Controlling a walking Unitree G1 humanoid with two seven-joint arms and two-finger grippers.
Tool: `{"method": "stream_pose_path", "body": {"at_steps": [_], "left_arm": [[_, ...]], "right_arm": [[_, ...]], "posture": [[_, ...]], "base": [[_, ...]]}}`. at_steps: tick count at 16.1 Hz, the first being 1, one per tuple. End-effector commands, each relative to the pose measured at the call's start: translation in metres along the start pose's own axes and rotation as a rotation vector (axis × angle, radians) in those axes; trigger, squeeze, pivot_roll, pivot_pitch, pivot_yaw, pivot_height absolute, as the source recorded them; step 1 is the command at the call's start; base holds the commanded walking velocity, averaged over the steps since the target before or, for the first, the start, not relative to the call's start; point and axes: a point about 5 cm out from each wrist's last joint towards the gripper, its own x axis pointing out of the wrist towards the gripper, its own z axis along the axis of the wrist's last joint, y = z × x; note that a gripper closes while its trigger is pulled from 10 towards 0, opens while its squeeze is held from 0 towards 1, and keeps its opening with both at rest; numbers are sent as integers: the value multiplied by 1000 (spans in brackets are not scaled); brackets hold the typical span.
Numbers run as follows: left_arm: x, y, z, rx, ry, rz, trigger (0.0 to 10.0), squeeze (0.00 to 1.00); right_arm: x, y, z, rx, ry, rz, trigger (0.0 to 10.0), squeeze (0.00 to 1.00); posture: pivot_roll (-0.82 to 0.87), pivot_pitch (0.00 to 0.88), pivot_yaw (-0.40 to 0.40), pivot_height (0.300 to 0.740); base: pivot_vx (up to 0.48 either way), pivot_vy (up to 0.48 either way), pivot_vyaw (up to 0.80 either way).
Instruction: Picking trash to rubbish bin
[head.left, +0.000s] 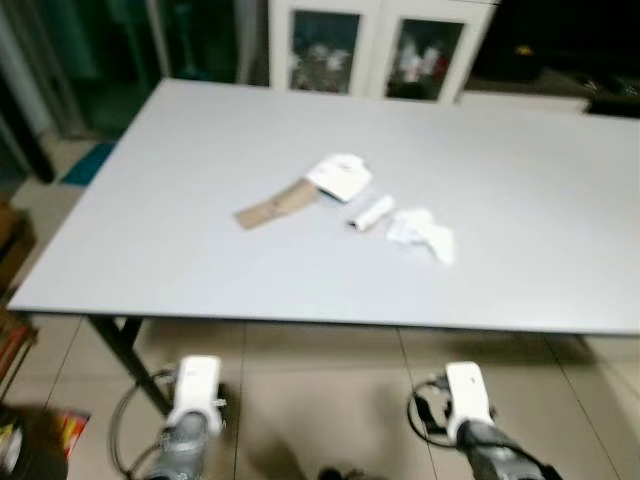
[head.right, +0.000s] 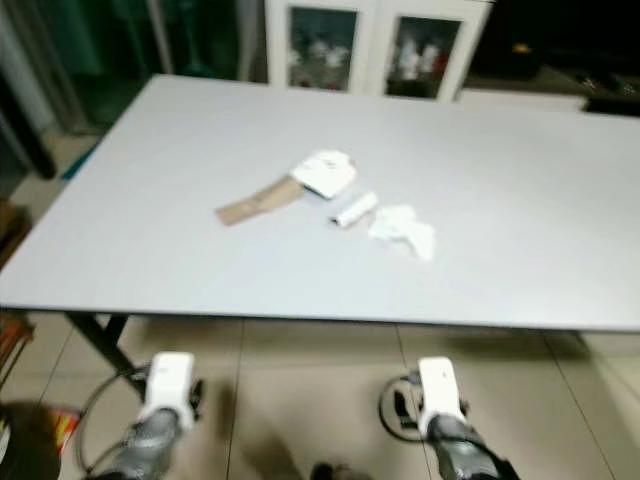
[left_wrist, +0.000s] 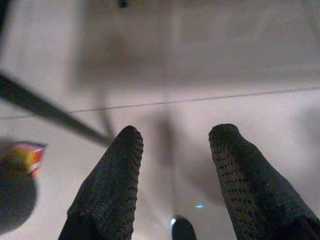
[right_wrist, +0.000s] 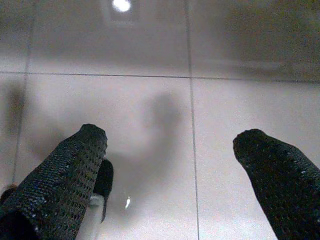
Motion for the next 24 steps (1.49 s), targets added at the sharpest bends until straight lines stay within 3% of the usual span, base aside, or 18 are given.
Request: {"method": "stream_pose_path", "body": {"at_steps": [1,10,13,17,21,24], "left_arm": [[0,4,-3,-3,11,5,10000,0],[-1,5,-7,32,35,2,10000,0],[-6,8,-18,-2,37,21,10000,0],[-9,21,-15,2,-38,41,10000,0],[-6,25,13,38,-191,18,10000,0],[-10,26,27,41,-288,22,10000,0]], "right_arm": [[0,1,-1,2,6,1,10000,0],[0,3,-3,11,8,-10,10000,0],[-2,0,-8,-23,21,-32,10000,0],[-1,-8,4,-47,-40,-59,10000,0],[-3,-23,28,-60,-162,-105,10000,0],[-4,-30,35,-83,-172,-133,10000,0]], "posture": [[5,72,-87,740],[4,67,-72,740],[9,44,-70,740],[5,58,-76,740],[-16,73,-63,740],[-16,85,-62,740]], "base": [[0,0,-744],[0,0,-148],[0,0,0],[0,0,0],[0,0,0],[0,0,0]]}}
